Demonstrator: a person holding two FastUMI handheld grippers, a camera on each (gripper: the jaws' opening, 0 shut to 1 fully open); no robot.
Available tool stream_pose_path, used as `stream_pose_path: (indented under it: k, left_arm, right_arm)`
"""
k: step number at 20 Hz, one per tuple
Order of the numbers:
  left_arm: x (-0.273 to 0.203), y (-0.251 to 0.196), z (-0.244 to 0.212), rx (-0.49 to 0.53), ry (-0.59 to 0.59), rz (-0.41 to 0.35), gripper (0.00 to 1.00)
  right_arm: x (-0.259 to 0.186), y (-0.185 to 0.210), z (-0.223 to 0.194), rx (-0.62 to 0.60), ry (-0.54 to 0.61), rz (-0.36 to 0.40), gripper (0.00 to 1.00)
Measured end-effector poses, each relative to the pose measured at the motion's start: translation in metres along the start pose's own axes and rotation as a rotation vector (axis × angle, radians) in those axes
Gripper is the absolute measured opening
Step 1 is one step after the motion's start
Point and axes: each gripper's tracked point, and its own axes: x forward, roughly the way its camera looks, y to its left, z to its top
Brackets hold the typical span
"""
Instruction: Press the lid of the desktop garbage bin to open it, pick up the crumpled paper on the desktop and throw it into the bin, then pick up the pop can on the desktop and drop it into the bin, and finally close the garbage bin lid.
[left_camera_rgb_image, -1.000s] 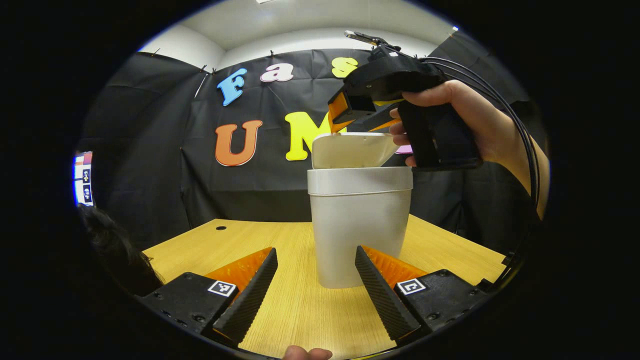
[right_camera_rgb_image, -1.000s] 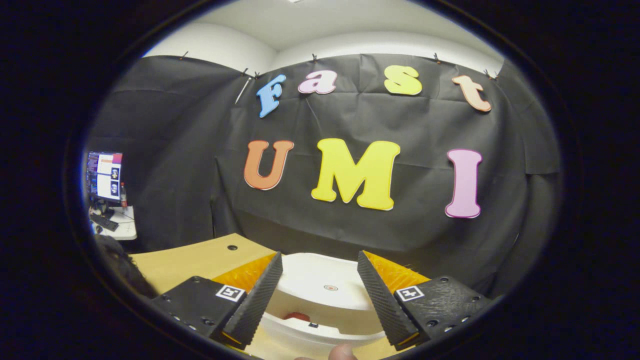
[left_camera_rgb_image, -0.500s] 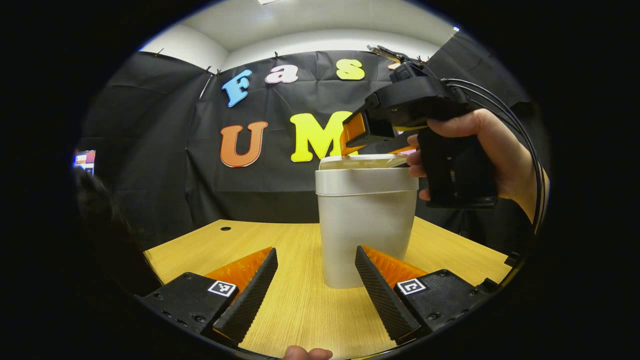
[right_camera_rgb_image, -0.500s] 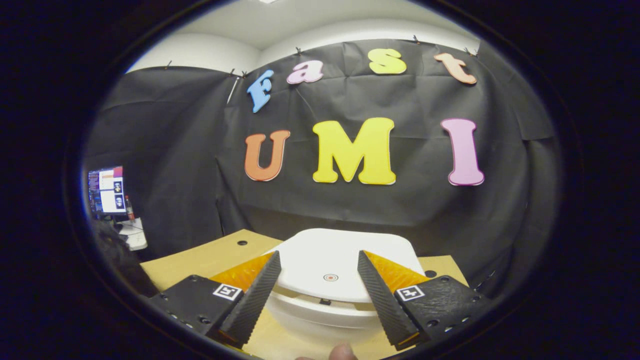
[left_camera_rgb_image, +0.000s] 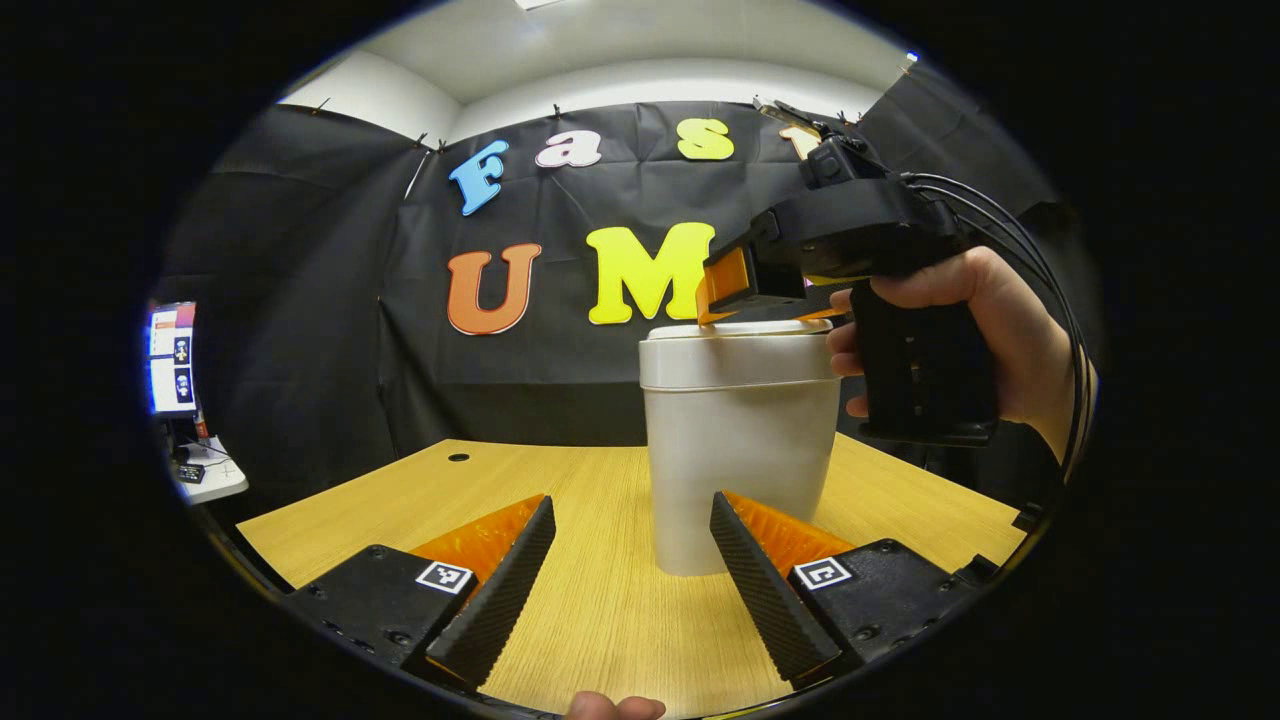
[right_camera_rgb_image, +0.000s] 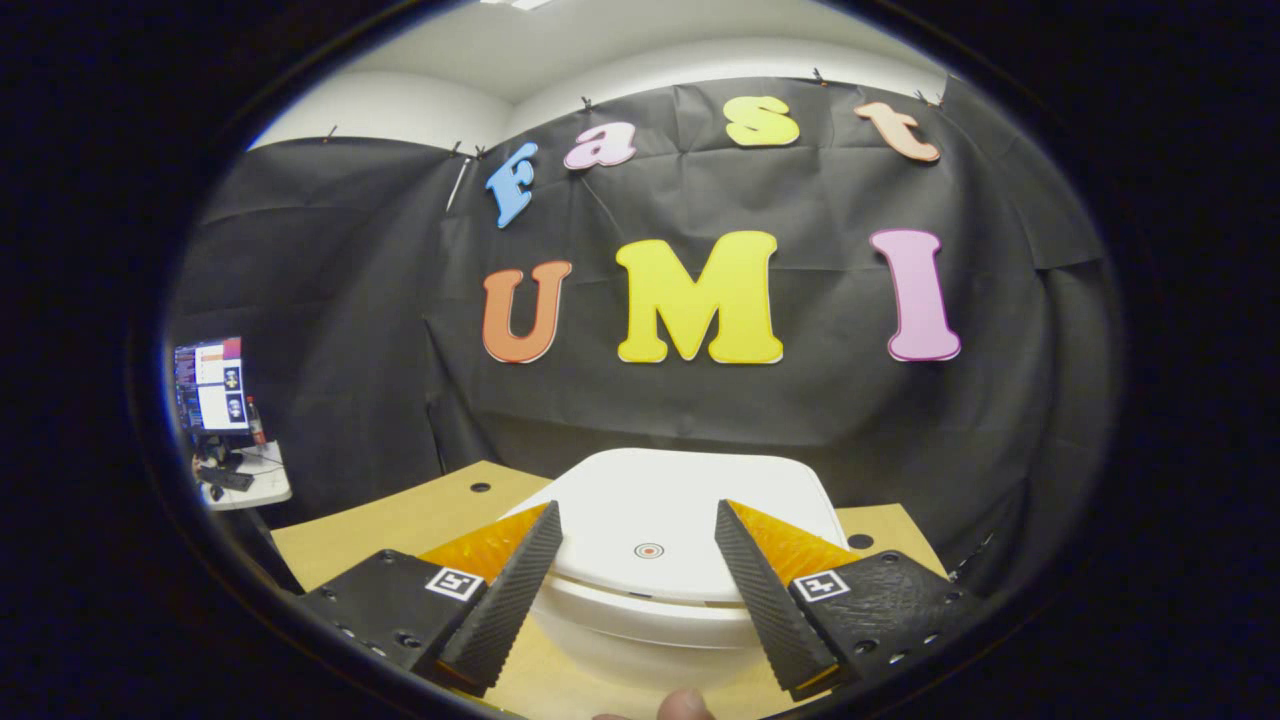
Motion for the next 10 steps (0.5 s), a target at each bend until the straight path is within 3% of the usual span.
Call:
stream_pose_path:
  k: [10]
  left_arm:
    - [0.004,0.001,-0.009,-0.034,0.013,-0.001,1.00]
  right_arm:
    - [0.000,-0.001,-0.013,-0.055,-0.016,0.009,0.99]
